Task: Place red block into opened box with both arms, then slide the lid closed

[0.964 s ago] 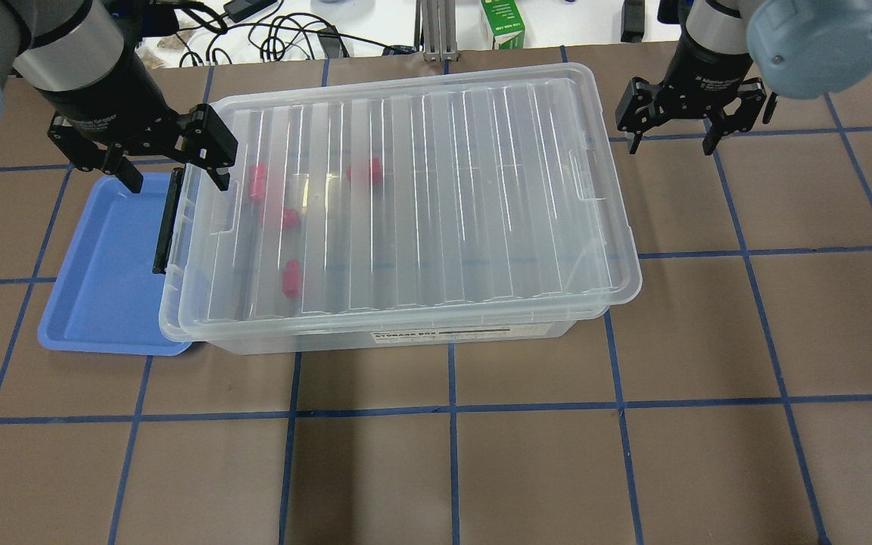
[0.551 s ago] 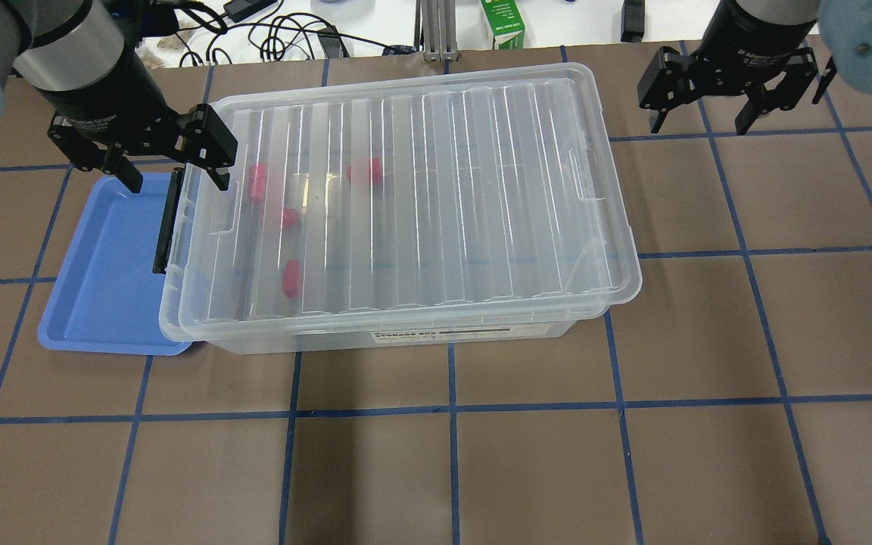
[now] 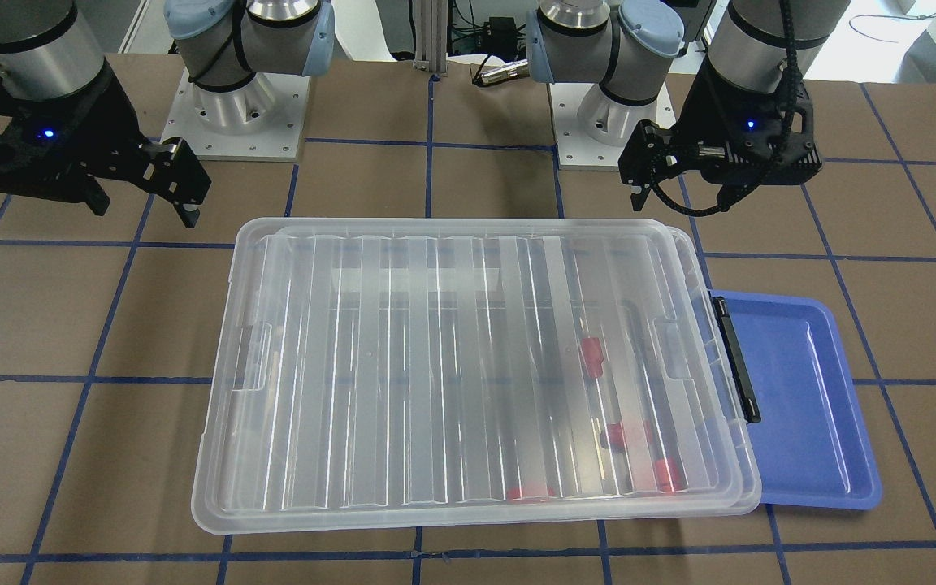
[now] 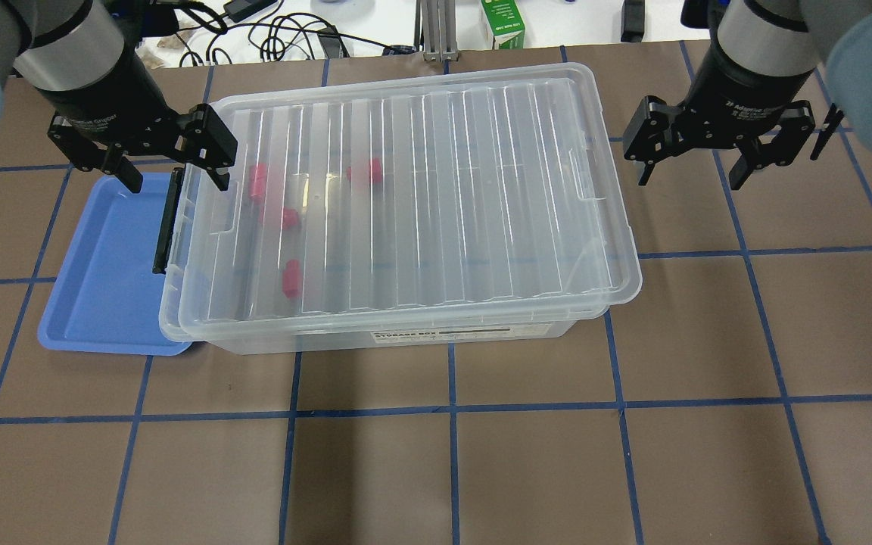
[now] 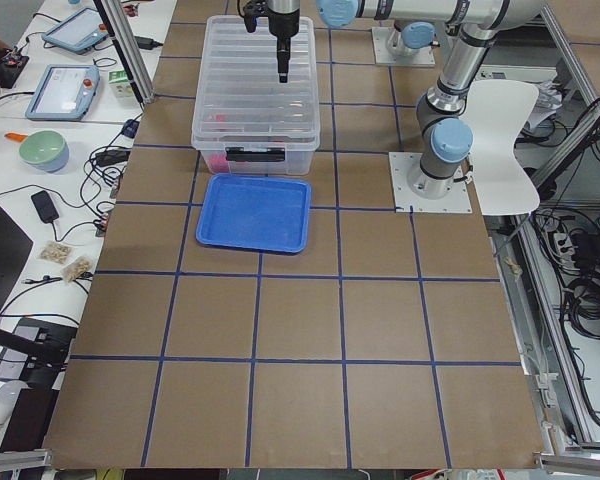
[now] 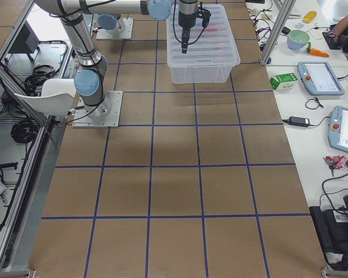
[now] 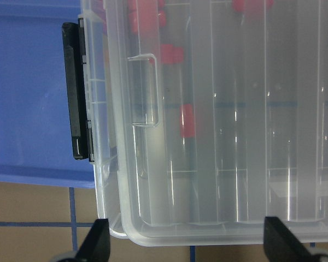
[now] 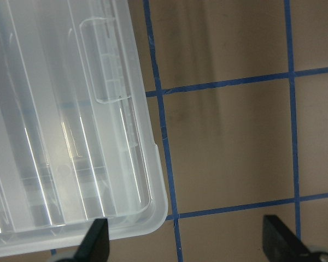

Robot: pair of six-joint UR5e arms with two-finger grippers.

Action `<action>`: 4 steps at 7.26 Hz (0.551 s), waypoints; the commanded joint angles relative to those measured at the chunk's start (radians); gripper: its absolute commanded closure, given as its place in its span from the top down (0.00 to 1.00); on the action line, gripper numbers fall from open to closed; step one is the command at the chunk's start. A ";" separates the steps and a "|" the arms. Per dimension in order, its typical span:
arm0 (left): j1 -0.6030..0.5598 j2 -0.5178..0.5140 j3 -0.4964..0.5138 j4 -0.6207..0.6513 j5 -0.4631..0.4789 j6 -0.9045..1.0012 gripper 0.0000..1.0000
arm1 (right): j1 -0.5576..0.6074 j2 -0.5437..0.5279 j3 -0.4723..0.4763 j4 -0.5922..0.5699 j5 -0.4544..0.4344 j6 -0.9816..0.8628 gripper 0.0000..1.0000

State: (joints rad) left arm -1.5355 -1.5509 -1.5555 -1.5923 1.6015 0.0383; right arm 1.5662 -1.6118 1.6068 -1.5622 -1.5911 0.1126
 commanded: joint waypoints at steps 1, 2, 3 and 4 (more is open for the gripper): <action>0.000 0.000 0.000 0.000 0.000 0.000 1.00 | 0.018 -0.014 0.004 -0.021 0.008 0.004 1.00; 0.000 0.000 0.000 0.002 -0.002 0.002 1.00 | 0.006 -0.013 0.002 -0.038 0.014 0.001 1.00; 0.000 -0.005 0.002 0.002 -0.014 0.002 1.00 | -0.003 -0.016 -0.004 -0.036 0.011 -0.007 1.00; -0.009 -0.015 0.006 0.000 0.001 0.002 1.00 | -0.006 -0.014 -0.005 -0.036 0.013 -0.023 1.00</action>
State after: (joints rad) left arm -1.5378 -1.5563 -1.5534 -1.5912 1.5954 0.0397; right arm 1.5669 -1.6260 1.6050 -1.5961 -1.5797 0.1053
